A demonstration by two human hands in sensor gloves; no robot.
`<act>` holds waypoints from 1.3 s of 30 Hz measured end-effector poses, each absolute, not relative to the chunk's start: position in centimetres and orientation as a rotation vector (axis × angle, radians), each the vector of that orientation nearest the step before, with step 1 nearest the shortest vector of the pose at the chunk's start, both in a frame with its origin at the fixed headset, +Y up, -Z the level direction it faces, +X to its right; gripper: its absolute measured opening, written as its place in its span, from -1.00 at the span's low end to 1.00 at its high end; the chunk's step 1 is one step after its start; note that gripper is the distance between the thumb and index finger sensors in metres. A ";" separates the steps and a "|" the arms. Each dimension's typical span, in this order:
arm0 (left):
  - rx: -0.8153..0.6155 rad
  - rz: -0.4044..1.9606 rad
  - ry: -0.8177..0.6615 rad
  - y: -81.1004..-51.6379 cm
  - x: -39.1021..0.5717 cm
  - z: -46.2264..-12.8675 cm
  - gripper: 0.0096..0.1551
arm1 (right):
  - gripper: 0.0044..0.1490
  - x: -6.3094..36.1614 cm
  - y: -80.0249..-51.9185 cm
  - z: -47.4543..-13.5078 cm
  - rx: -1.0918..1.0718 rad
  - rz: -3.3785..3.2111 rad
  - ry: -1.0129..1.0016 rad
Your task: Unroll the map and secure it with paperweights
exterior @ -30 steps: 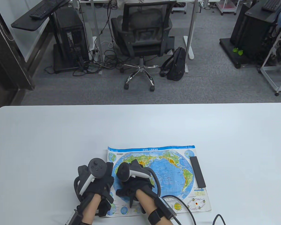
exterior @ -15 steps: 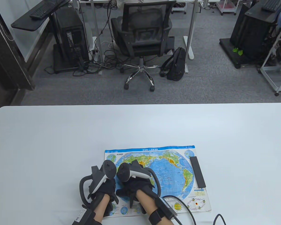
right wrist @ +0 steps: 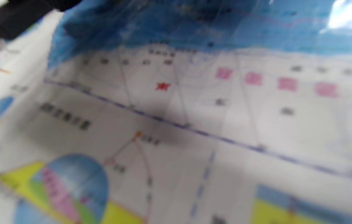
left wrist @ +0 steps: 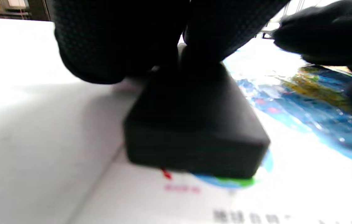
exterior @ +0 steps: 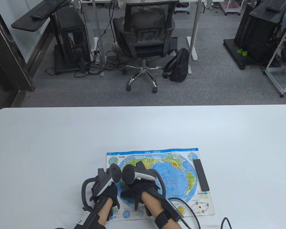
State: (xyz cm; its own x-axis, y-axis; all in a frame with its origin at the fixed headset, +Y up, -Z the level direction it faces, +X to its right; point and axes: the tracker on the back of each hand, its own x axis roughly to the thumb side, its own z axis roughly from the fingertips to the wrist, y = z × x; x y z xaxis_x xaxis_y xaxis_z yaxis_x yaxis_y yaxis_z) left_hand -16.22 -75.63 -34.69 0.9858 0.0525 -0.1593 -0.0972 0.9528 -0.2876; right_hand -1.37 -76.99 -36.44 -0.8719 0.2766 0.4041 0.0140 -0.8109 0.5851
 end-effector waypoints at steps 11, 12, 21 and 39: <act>-0.146 0.454 0.021 -67.0 -15.6 -34.1 -0.14 | 0.01 7.1 -68.3 -35.6 0.657 2.596 0.571; -0.116 0.501 -0.035 -65.8 -15.1 -33.8 -0.13 | 0.01 7.9 -67.2 -35.3 0.668 2.577 0.529; 0.076 0.784 -0.406 -61.9 -12.1 -29.9 -0.11 | 0.03 13.5 -61.7 -30.8 0.759 2.359 0.184; 0.137 0.935 -0.580 -70.9 -10.5 -27.2 -0.07 | 0.06 19.0 -70.2 -27.3 0.706 2.181 0.070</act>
State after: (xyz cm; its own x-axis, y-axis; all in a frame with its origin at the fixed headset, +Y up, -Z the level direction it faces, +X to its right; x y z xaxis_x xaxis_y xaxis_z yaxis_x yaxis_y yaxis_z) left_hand -10.50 -70.94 -27.17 0.4545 0.7190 0.5258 -0.7907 0.5975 -0.1335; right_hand 19.01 -70.24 -27.33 -0.5037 0.7290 0.4635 -0.6977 -0.6597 0.2794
